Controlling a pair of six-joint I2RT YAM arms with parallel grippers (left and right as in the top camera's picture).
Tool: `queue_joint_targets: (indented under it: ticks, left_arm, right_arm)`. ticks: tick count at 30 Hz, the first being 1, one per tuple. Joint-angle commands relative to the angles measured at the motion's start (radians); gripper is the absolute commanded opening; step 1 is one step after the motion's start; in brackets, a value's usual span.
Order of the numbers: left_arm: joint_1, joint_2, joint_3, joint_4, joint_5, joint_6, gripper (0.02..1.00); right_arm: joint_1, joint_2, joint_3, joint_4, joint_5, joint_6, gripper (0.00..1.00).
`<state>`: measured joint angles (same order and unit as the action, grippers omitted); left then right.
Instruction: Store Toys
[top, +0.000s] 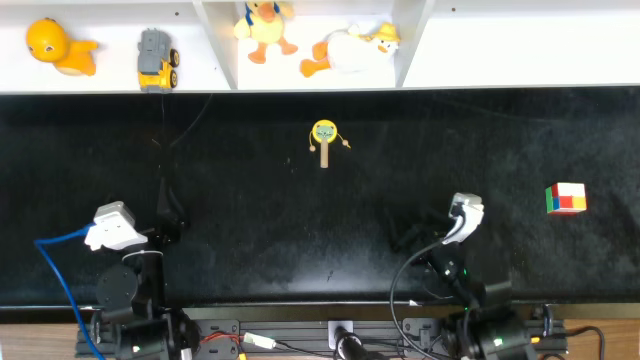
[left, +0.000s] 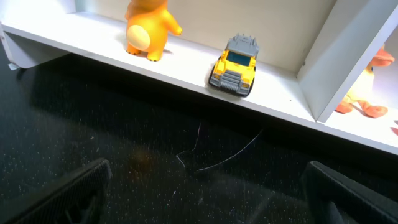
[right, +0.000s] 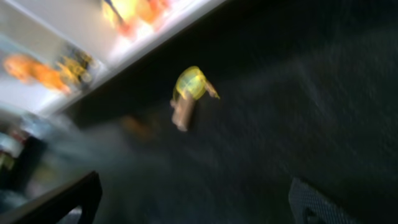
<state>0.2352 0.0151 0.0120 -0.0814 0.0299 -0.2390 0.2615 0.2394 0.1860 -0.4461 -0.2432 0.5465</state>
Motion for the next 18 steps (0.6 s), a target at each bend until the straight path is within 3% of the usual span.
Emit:
queue_joint_targets:
  ticks: [1, 10, 18]
  left_arm:
    - [-0.006, -0.012, -0.004, 0.0, 0.002, -0.017, 0.998]
    - [-0.006, -0.012, -0.004, 0.0, 0.002, -0.017, 0.998]
    - [-0.006, -0.012, -0.004, 0.0, 0.002, -0.017, 0.998]
  right_arm:
    - [-0.006, 0.216, 0.238, -0.102, -0.018, -0.232, 1.0]
    - [0.014, 0.711, 0.746, -0.406, 0.015, -0.473, 0.998]
    - [0.15, 1.028, 1.065, -0.552, 0.101, -0.477, 0.998]
